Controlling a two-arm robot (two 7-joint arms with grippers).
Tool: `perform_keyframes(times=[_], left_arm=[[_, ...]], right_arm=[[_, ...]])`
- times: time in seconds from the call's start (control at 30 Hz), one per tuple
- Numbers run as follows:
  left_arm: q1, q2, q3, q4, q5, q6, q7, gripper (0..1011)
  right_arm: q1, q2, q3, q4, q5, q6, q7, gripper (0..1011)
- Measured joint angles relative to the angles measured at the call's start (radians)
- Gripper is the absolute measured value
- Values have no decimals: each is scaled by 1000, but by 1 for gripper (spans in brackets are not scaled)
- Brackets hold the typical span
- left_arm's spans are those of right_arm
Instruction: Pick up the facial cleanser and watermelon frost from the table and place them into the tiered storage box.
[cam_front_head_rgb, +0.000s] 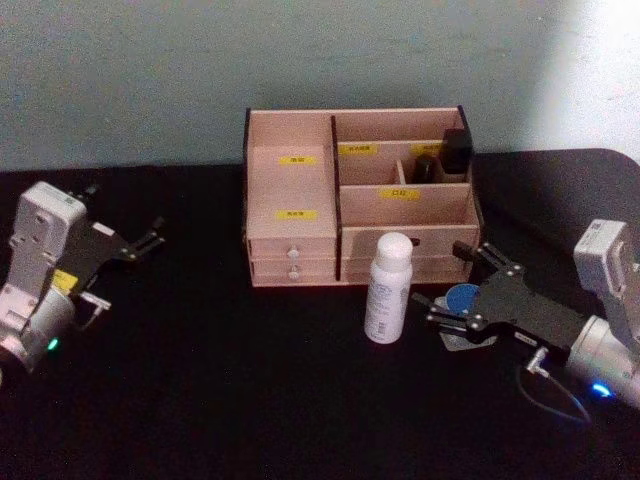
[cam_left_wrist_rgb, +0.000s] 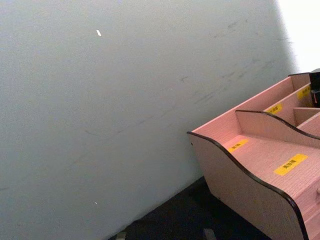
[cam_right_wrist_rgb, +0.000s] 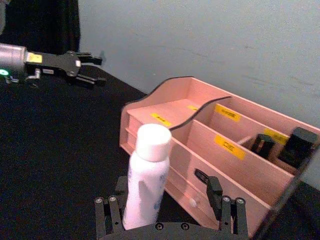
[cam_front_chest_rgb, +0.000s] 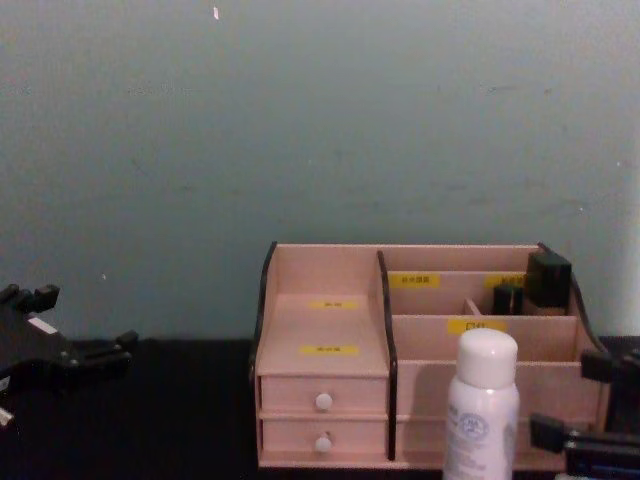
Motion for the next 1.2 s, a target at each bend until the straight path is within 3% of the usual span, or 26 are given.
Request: perform_keyframes(times=[0.4,0.73,1.2], left_arm=[[0,0,0,0,0,0,0,1001],[0,0,0,0,0,0,0,1001],[0,0,0,0,0,0,0,1001]], right_arm=[[84,-79,-26,107,13,18,101,1003],[147,-139,-52,198,-11,22,144,1003],[179,-168,-61,246,-22,28,151,1002]])
